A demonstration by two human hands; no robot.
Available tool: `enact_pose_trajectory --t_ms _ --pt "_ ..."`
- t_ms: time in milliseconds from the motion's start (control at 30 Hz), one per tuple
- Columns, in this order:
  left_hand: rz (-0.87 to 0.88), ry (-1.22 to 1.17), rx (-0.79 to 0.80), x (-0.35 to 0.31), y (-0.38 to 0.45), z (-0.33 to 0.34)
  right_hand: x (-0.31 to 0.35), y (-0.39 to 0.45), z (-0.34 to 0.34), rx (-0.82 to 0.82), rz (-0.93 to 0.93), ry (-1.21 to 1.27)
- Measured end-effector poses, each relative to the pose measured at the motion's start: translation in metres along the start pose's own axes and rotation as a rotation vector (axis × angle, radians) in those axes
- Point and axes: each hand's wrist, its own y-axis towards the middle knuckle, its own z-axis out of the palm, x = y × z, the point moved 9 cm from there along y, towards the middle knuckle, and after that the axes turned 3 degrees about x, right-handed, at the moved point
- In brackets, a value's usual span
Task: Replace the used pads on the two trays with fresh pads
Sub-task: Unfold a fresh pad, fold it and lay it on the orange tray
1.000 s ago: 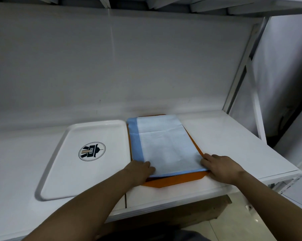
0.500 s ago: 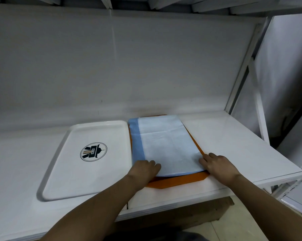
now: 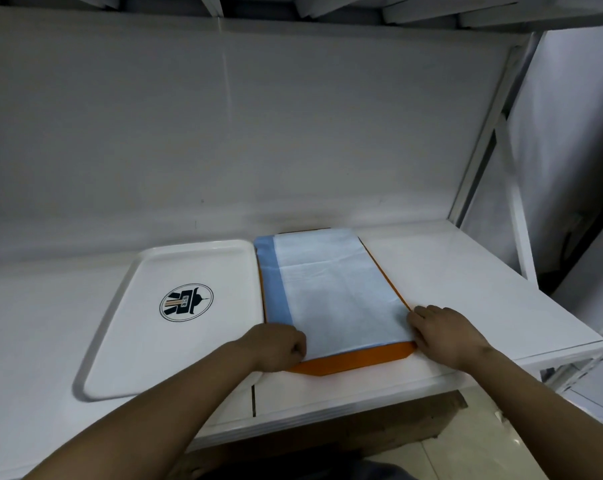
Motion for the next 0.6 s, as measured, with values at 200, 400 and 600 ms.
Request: enact_pose_trajectory --t_ms 200,400,600 --pt "-0.186 0.050 -0.275 -0.003 0.033 -0.020 0.021 0.047 0.003 -0.092 0.096 0.290" --pt "-0.261 0.048 -0.081 0.015 0.064 0.020 0.028 0.063 0.061 0.275 0.169 0.441" --pt "-0.299 0.042 0.011 0.027 0.062 0.032 0.028 0.060 0.077 0.412 0.189 0.487"
